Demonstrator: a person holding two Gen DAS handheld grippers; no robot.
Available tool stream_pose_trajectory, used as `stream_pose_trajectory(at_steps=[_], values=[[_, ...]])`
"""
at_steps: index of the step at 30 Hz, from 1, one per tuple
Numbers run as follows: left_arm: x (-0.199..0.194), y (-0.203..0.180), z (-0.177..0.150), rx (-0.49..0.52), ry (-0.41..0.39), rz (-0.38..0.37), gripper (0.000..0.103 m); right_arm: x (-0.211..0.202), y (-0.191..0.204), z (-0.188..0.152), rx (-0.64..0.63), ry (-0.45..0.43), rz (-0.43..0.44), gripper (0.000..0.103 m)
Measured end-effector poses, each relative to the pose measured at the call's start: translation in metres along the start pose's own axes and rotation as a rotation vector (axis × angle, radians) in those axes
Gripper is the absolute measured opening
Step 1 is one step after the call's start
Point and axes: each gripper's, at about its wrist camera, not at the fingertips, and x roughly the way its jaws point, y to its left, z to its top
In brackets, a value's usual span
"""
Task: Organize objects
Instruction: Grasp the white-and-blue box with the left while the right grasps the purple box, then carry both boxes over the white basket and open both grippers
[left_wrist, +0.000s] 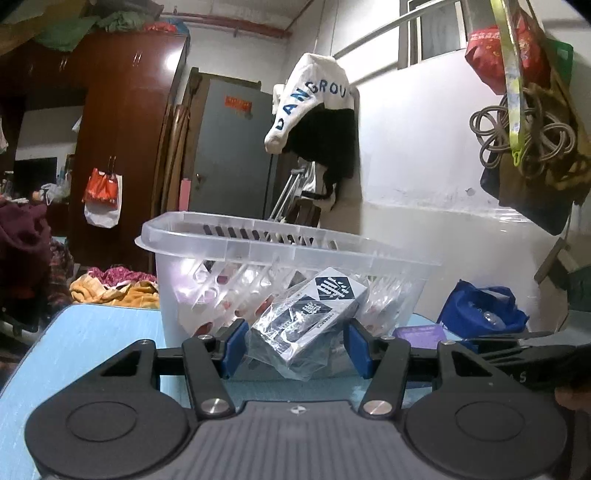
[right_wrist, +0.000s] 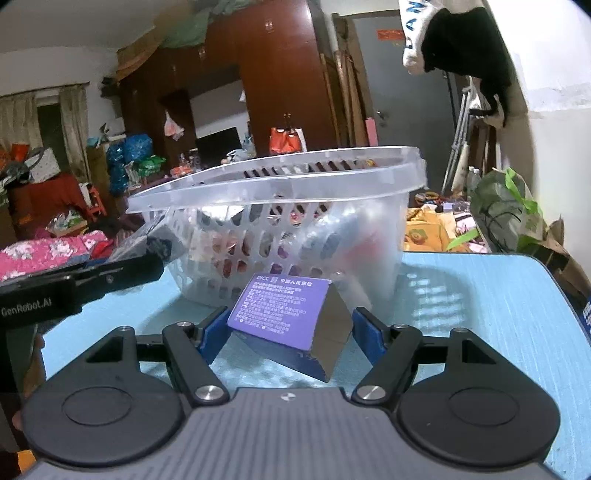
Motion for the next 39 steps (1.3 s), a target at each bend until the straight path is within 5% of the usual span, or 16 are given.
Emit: stream_pose_trajectory(at_steps=[21, 26, 30, 34, 39], values=[[-0.009, 0.005, -0.002, 0.002, -0.044, -0.025, 0.060, -0.007, 0.000, 0.000, -0.024, -0.084, 0.020, 0.074], [-0.030, 0.004, 0.003, -0.015, -0.122, -0.062, 0.060, -0.030, 0.008, 0.000, -0.063, -0.200, 0.027, 0.074], [-0.051, -0.004, 0.037, -0.002, -0.205, -0.084, 0.060, -0.065, 0.025, 0.027, -0.101, -0.299, 0.057, 0.074], [-0.036, -0.008, 0.083, 0.026, -0.200, -0.024, 0.060, -0.072, 0.035, 0.071, -0.203, -0.418, 0.000, 0.074], [0.028, 0.004, 0.111, -0.011, -0.076, 0.073, 0.060, -0.012, 0.019, 0.113, -0.180, -0.319, 0.009, 0.075]])
